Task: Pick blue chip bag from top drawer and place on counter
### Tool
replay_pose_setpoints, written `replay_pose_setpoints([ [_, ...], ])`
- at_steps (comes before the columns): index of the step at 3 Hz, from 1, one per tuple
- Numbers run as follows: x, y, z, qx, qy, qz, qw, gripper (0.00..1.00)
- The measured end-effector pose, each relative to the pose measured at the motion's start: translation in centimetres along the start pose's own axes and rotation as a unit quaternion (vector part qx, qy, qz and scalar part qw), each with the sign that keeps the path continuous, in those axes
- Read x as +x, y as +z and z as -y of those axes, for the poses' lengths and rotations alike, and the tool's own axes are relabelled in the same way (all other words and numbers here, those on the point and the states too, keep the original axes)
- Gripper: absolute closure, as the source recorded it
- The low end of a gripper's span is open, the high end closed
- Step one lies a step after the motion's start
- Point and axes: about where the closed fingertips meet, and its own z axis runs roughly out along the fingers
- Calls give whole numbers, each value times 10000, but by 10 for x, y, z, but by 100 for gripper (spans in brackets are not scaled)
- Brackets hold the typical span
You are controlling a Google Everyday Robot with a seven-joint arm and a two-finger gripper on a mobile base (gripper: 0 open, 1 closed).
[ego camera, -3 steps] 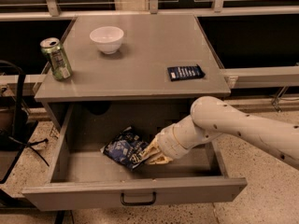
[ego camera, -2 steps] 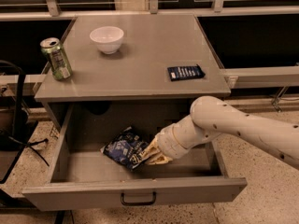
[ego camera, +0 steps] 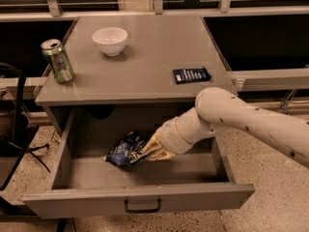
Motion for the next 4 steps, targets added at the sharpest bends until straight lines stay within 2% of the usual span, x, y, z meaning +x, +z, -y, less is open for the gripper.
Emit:
replay_pose_setpoints([
  [1, -2, -14, 22, 48, -262, -45, 9996, 100],
  [2, -12, -43, 58, -16, -581, -270, 9979, 100],
  [3, -20, -62, 81, -65, -762, -448, 9961, 100],
  [4, -34, -93, 125, -66, -1147, -792, 9902, 100],
])
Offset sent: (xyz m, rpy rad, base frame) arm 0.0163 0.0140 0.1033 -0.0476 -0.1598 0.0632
